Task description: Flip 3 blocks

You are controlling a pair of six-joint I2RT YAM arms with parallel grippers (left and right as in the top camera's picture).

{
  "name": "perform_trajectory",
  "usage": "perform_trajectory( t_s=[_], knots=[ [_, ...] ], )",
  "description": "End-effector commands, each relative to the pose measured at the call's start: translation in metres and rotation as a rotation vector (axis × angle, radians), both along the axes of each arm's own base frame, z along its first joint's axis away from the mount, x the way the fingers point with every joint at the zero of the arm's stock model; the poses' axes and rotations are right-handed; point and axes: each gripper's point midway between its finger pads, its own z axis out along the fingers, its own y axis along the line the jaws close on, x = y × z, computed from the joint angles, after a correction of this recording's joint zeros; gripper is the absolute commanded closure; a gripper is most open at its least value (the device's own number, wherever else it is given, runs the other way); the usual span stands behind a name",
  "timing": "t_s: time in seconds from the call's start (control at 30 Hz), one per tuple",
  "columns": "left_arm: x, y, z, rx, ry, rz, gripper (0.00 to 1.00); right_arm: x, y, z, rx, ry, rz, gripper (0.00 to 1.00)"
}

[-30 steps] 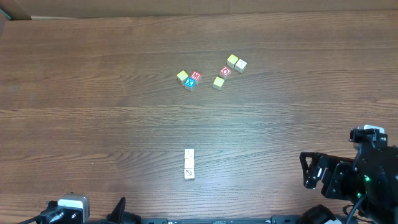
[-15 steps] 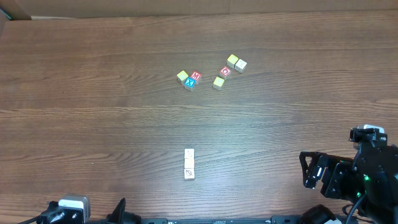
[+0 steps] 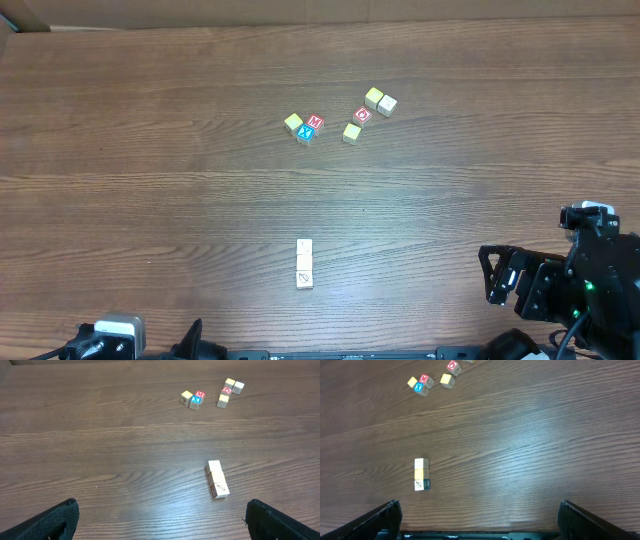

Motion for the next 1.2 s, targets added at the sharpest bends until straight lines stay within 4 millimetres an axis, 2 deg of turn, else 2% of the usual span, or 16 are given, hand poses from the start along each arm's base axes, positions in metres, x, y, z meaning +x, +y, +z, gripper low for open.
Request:
perform_trajectory(
  t_s=[0.0,0.27,0.4,0.5,0.6,0.7,0.8,0.93,1.17],
  knots=[
    [-0.001,0.002,-0.002,-0.003,0.001,0.019,0.0,0.0,0.0,0.006,0.016,-0.017,-0.002,0.0],
    [-0.001,0.002,-0.001,-0.004,0.001,0.019,0.0,0.005,-0.002,0.009,0.004,-0.045,-0.015,0.0],
    [-0.001,0.002,-0.001,-0.004,0.001,0.019,0.0,0.022,0.008,0.013,0.003,-0.109,0.025,0.0],
    [-0.001,0.002,-0.002,-0.003,0.001,0.019,0.0,0.045,0.016,0.018,0.042,-0.234,0.024,0.0],
    [-0.001,0.002,-0.002,-0.004,0.001,0.019,0.0,0.059,0.023,0.019,0.122,-0.368,0.023,0.0],
    [-0.001,0.002,-0.002,-0.003,0.001,0.019,0.0,0.066,0.032,0.008,0.219,-0.541,0.062,0.0],
    [-0.001,0.002,-0.002,-0.003,0.001,0.019,0.0,0.072,0.029,-0.009,0.259,-0.659,0.036,0.0],
    [-0.001,0.002,-0.002,-0.003,0.002,0.019,0.0,0.081,0.02,-0.041,0.266,-0.786,-0.004,0.0],
    [-0.001,0.002,-0.002,-0.004,0.001,0.019,0.0,0.106,0.002,-0.099,0.248,-0.876,-0.101,0.0]
  ],
)
